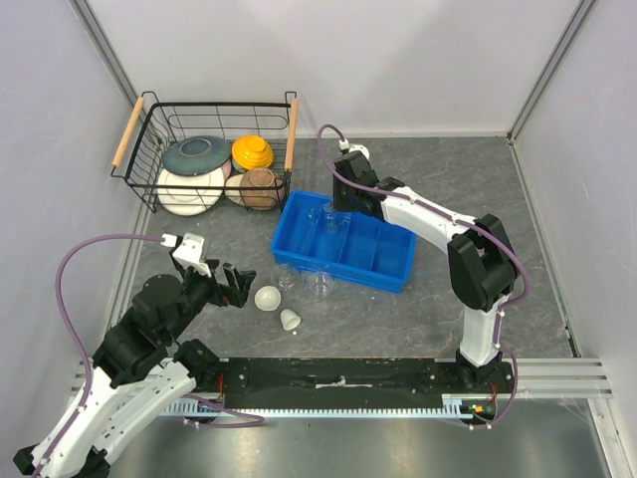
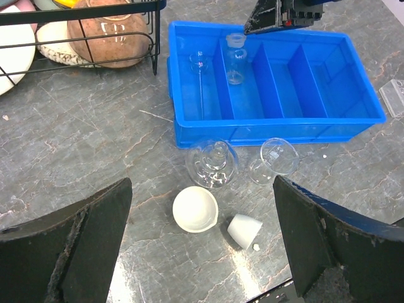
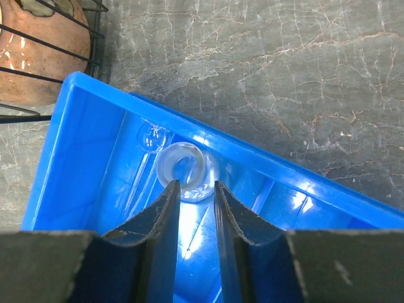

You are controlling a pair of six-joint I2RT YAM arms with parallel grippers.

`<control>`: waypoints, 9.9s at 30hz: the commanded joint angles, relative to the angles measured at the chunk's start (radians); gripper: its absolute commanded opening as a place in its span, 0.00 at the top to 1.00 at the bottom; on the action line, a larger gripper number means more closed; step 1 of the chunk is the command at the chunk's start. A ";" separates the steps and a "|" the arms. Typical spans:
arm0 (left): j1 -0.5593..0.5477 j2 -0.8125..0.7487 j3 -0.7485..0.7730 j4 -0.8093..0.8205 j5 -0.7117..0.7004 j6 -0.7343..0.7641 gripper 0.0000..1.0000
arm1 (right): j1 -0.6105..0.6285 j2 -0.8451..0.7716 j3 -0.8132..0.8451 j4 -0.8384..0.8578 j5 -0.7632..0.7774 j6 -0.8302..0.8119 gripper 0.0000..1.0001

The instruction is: Organize the chemistry lab equipment

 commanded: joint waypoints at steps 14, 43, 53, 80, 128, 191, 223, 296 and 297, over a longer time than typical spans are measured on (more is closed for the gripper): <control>-0.002 0.010 -0.006 0.038 0.012 0.030 0.00 | 0.112 -0.258 -0.080 -0.047 -0.010 -0.035 0.62; -0.002 0.054 0.001 0.029 0.048 0.030 0.00 | 0.344 -0.272 -0.355 -0.110 0.043 0.037 0.62; -0.002 0.051 -0.001 0.031 0.041 0.029 0.00 | 0.347 -0.212 -0.372 -0.067 0.019 0.042 0.68; -0.002 0.054 -0.001 0.029 0.032 0.026 0.00 | 0.300 -0.380 -0.126 -0.261 0.161 0.022 1.00; -0.002 0.054 -0.001 0.028 0.027 0.023 0.00 | 0.103 -0.061 -0.165 -0.038 0.134 0.071 1.00; -0.002 0.046 -0.001 0.026 0.022 0.021 0.00 | 0.447 -0.025 0.102 -0.201 0.123 0.048 0.48; -0.002 0.033 -0.003 0.028 0.025 0.021 0.00 | 0.478 0.102 0.171 -0.205 0.131 0.039 0.54; -0.002 0.039 -0.002 0.026 0.028 0.024 0.00 | 0.372 -0.481 -0.165 -0.428 0.548 0.066 1.00; -0.002 0.037 -0.002 0.028 0.028 0.023 0.00 | 0.343 -0.487 -0.177 -0.409 0.530 0.056 1.00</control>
